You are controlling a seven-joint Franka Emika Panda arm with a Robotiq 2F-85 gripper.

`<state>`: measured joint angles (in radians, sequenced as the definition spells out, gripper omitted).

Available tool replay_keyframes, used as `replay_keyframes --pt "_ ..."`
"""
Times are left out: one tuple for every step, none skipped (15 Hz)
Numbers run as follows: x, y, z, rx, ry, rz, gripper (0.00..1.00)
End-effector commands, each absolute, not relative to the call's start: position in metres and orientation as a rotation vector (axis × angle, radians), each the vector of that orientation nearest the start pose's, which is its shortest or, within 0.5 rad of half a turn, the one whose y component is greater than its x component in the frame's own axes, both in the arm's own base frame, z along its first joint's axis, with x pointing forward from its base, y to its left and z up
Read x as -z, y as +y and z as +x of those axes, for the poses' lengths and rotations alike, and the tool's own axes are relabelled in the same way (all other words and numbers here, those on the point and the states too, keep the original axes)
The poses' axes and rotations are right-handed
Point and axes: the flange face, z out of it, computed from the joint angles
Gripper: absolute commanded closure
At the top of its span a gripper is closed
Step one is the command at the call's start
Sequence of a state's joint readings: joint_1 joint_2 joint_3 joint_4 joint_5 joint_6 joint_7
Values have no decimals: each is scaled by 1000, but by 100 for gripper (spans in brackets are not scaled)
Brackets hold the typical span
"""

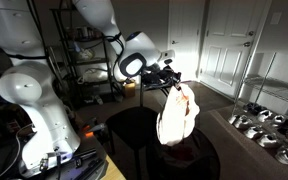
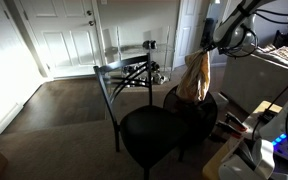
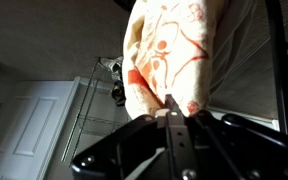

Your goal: Put the peach t-shirt in the black bag.

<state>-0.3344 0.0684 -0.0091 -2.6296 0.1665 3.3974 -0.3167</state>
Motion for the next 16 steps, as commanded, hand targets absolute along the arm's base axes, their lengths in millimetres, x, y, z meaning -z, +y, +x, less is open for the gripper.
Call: replay_keyframes --pt "-280 -173 451 1074 305 -3171 98" --pt "-274 -170 453 1059 307 -3172 98" --pt "-268 -166 456 1047 308 -3171 98" --pt "-264 -162 458 1036 302 -3170 98" --pt "-259 -158 461 1025 294 -3170 98" --pt "-256 -154 465 1016 283 -3170 98" --pt "-252 -150 469 1010 271 -3168 98" --pt "-249 -148 473 1005 257 -3167 98" --pt "-246 -146 477 999 240 -3167 98" --pt "-242 -144 478 993 224 -3171 98" --pt "-238 -144 481 986 210 -3177 98" --pt "-236 -144 483 978 199 -3181 98" --pt "-233 -145 484 972 189 -3189 98" --pt "-231 -147 485 970 186 -3197 98" --pt "-230 -151 486 972 194 -3205 98" --pt "-230 -156 487 977 210 -3210 98"
